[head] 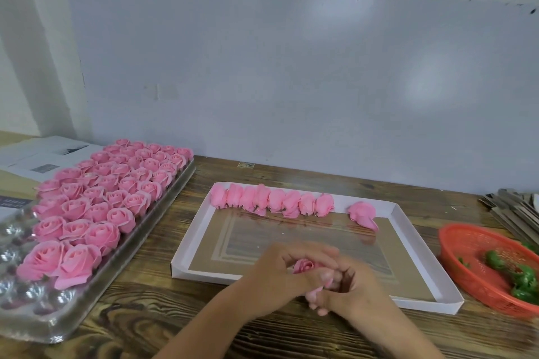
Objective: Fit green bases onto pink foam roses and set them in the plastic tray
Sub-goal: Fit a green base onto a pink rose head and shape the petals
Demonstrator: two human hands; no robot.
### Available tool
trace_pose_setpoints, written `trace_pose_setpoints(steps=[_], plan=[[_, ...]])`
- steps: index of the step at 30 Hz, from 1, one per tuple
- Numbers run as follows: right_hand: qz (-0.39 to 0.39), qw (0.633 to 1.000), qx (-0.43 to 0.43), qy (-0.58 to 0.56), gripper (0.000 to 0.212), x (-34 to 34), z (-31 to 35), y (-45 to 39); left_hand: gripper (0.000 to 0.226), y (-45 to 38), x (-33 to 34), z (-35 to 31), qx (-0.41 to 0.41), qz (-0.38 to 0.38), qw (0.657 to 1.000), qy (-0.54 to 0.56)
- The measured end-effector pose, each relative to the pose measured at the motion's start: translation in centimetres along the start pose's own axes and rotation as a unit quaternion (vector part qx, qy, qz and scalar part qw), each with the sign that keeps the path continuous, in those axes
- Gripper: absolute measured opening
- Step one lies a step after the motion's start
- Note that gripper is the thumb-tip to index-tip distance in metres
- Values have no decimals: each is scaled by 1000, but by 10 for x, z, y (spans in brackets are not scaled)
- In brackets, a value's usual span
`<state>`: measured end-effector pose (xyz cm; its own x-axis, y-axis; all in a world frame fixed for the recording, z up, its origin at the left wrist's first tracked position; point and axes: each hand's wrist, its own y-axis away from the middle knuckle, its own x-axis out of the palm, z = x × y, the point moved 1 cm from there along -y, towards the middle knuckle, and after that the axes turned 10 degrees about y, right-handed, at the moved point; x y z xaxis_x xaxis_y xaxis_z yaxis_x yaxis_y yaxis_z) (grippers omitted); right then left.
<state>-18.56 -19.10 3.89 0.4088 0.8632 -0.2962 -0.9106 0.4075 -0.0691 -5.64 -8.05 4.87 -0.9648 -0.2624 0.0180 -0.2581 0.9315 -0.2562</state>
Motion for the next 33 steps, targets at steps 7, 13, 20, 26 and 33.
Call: trace_pose_setpoints(steps=[7, 13, 20, 26, 33], plan=[[-42, 999, -18, 9, 28, 1, 2, 0, 49, -1, 3, 0, -33, 55, 998, -24], [-56, 998, -18, 6, 37, -2, 1, 2, 77, -1, -3, 0, -28, 22, 999, 13], [-35, 993, -2, 113, 16, 6, 4, 2, 15, 1, 8, 0, 24, -6, 1000, 17], [-22, 994, -16, 103, 26, 8, 5, 3, 14, 0, 7, 5, 11, -1, 1000, 15], [-57, 996, -21, 63, 30, 7, 6, 2, 31, 0, 6, -1, 5, 80, 997, 22]])
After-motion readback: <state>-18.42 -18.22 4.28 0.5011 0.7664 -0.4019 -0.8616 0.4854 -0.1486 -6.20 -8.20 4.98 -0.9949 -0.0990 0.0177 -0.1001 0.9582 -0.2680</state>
